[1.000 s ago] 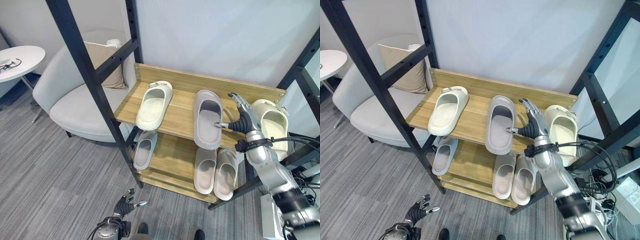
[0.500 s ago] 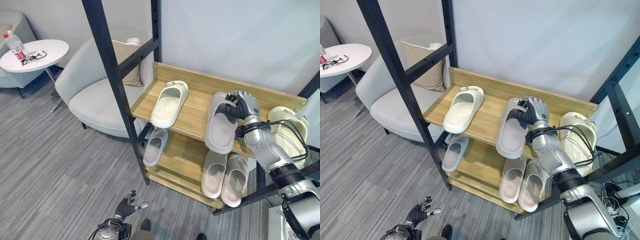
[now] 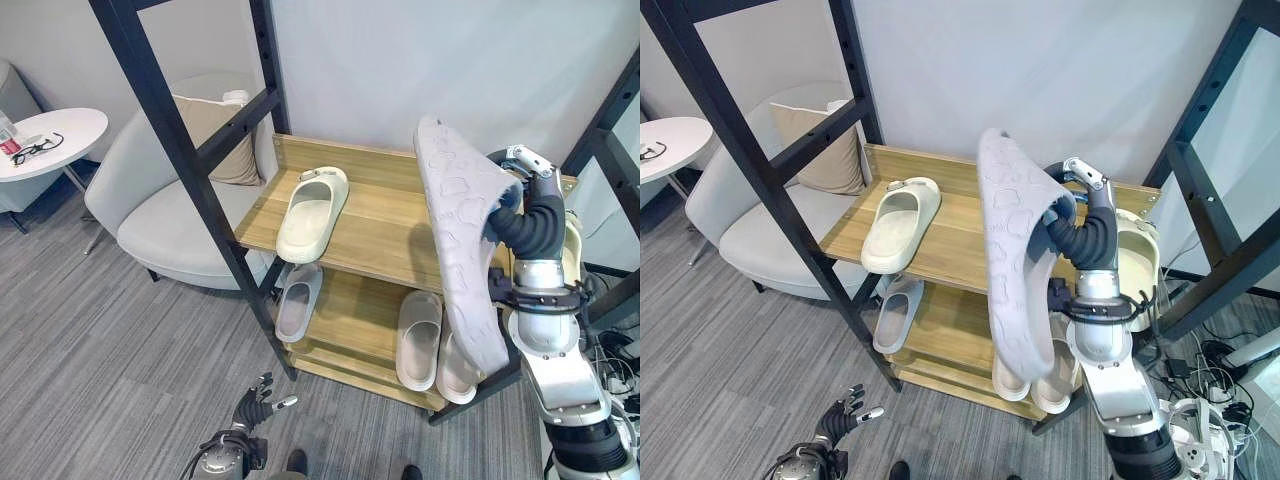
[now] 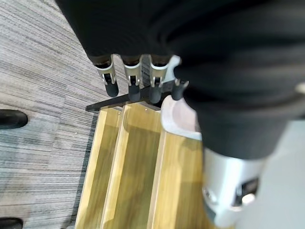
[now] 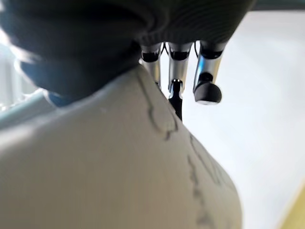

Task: Arrange the slippers neatly on the shoe rack.

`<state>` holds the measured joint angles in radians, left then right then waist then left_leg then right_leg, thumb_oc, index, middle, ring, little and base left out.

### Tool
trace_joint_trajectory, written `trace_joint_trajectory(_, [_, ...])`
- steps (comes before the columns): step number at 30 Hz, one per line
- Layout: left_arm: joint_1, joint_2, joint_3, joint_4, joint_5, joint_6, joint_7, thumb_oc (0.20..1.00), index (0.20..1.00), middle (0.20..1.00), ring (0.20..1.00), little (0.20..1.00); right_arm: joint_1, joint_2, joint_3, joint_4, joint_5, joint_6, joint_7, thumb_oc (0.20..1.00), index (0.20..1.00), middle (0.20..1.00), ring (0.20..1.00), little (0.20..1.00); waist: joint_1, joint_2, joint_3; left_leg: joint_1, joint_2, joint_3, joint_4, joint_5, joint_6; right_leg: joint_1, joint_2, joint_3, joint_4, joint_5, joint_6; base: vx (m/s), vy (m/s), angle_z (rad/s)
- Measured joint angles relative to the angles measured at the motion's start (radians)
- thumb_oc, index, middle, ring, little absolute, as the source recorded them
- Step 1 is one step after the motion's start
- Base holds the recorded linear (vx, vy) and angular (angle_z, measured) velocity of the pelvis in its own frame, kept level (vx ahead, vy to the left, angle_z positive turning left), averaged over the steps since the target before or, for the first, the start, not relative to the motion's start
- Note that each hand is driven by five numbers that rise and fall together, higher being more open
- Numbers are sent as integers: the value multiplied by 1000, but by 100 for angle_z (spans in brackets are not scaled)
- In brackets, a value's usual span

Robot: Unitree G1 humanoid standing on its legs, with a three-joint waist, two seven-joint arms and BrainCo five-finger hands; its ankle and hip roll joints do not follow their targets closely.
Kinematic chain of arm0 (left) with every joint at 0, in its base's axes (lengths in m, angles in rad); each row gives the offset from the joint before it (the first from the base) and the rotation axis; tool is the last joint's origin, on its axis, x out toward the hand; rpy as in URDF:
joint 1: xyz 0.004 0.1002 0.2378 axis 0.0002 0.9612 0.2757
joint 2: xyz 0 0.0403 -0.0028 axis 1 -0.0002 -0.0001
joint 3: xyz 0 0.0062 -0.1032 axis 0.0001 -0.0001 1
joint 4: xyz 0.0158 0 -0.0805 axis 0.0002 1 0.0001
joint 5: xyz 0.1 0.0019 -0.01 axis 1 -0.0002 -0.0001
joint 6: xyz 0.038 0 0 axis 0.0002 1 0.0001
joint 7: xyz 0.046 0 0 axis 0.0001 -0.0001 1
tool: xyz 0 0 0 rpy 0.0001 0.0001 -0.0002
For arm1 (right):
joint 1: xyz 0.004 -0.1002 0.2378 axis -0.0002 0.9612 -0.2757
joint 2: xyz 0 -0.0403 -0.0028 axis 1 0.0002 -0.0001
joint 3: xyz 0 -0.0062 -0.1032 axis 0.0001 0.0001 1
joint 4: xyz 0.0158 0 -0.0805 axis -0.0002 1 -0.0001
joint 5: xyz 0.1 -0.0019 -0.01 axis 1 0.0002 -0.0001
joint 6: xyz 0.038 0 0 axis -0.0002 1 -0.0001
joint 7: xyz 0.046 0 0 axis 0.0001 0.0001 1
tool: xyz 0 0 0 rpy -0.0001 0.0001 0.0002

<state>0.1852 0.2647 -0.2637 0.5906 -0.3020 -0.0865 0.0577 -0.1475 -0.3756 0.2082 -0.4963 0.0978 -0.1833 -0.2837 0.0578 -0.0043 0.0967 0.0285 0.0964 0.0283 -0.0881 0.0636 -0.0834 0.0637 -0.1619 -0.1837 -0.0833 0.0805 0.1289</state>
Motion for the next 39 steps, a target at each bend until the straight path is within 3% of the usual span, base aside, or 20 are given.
trace_joint_trajectory(1, [5, -4, 0, 1, 0, 0, 4, 1000, 1000, 1000, 1000, 1000, 0, -8, 82, 0, 92, -9, 52, 200, 200, 200, 200, 200, 2, -3, -2, 0, 1, 4, 0, 0, 0, 1, 0, 0, 0, 1, 0, -31, -34, -3])
trace_joint_trajectory(6, [1, -4, -2, 12, -1, -4, 22, 1000, 1000, 1000, 1000, 1000, -160, 25, 308, 25, 244, -13, 164, 200, 200, 200, 200, 200, 24, -4, -5, -4, 1, 2, 0, 0, 1, 1, 1, -2, 0, 3, -1, -11, -10, 1])
trace_joint_trajectory(8, [-5, -4, -2, 10, -1, -11, 22, 1000, 1000, 1000, 1000, 1000, -221, 47, 338, 31, 262, -24, 198, 200, 200, 200, 200, 200, 52, -7, -11, -7, 0, -8, 0, 6, -5, 6, 0, -11, 0, 3, -1, -16, -17, 11])
trace_joint_trajectory(10, [-4, 3, -7, 13, -1, -14, 27, 1000, 1000, 1000, 1000, 1000, -278, 69, 378, 72, 289, -32, 207, 200, 200, 200, 200, 200, 53, -14, -20, -7, 0, -16, 0, 6, -5, 2, 1, -14, 0, 2, -1, -9, -8, 10])
trace_joint_trajectory(11, [-4, 4, -6, 12, -1, -17, 28, 1000, 1000, 1000, 1000, 1000, -290, 81, 385, 85, 294, -30, 225, 200, 200, 200, 200, 200, 76, -12, -20, -13, -3, -19, 0, 6, -4, 6, -1, -19, 0, 2, -1, -11, -15, 11])
trace_joint_trajectory(13, [-2, 4, -9, 21, -1, -21, 31, 1000, 1000, 1000, 1000, 1000, -335, 150, 447, 179, 316, -31, 231, 200, 200, 200, 200, 200, 79, -10, -21, -9, -5, -25, 0, 4, -2, 12, -4, -28, 0, 0, 1, 1, -19, 12])
trace_joint_trajectory(19, [-2, 5, 2, 75, -6, -41, 48, 1000, 1000, 1000, 1000, 1000, -294, 153, 536, 341, 264, -1, 299, 200, 200, 200, 200, 200, 108, -14, -16, -11, -9, -50, 0, 1, 2, 28, -6, -56, 0, -10, 3, -16, -11, 14])
trace_joint_trajectory(22, [-13, 6, 2, 87, -6, -43, 55, 1000, 1000, 1000, 1000, 1000, -220, 92, 535, 490, 71, 23, 295, 200, 200, 200, 200, 200, 114, -5, 47, -28, -7, -55, 2, 12, -5, 12, -4, -58, 0, -9, 3, -161, 20, 2])
trace_joint_trajectory(25, [-66, 5, -5, 77, -6, -60, 67, 1000, 1000, 1000, 1000, 1000, -213, 10, 508, 574, -207, 28, 220, 200, 200, 200, 200, 200, 117, 18, 158, -109, -6, -60, 30, 38, -5, -75, -5, -59, 27, 8, -3, -289, 58, 2])
trace_joint_trajectory(29, [-172, 4, -7, 53, -33, -74, 104, 1000, 1000, 1000, 1000, 1000, -271, -46, 475, 659, -451, 93, 112, 200, 200, 200, 200, 200, 120, 52, 304, -191, -8, -74, 94, 37, -3, -153, -10, -58, 100, -1, -10, -244, 43, 6])
trace_joint_trajectory(32, [-238, 20, -10, -20, -82, -118, 137, 1000, 1000, 1000, 1000, 1000, -360, -82, 434, 703, -637, 107, -8, 200, 200, 200, 200, 200, 128, 64, 396, -312, -16, -77, 228, 1, 3, -298, -38, -36, 280, -62, -19, -208, 44, -1])
trace_joint_trajectory(36, [-302, 34, -26, -37, -99, -128, 142, 1000, 1000, 1000, 1000, 1000, -430, -118, 385, 791, -742, 129, -116, 200, 200, 200, 200, 200, 136, 71, 428, -411, -35, -101, 336, -31, 8, -401, -70, -34, 428, -126, -31, -105, 57, 17])
trace_joint_trajectory(39, [-434, 98, -109, -62, -110, -148, 164, 1000, 1000, 1000, 1000, 1000, -581, -168, 360, 944, -817, 203, -242, 200, 200, 200, 200, 200, 138, 62, 434, -548, -50, -107, 457, -72, 21, -543, -92, -9, 554, -168, -39, -75, 74, 5])
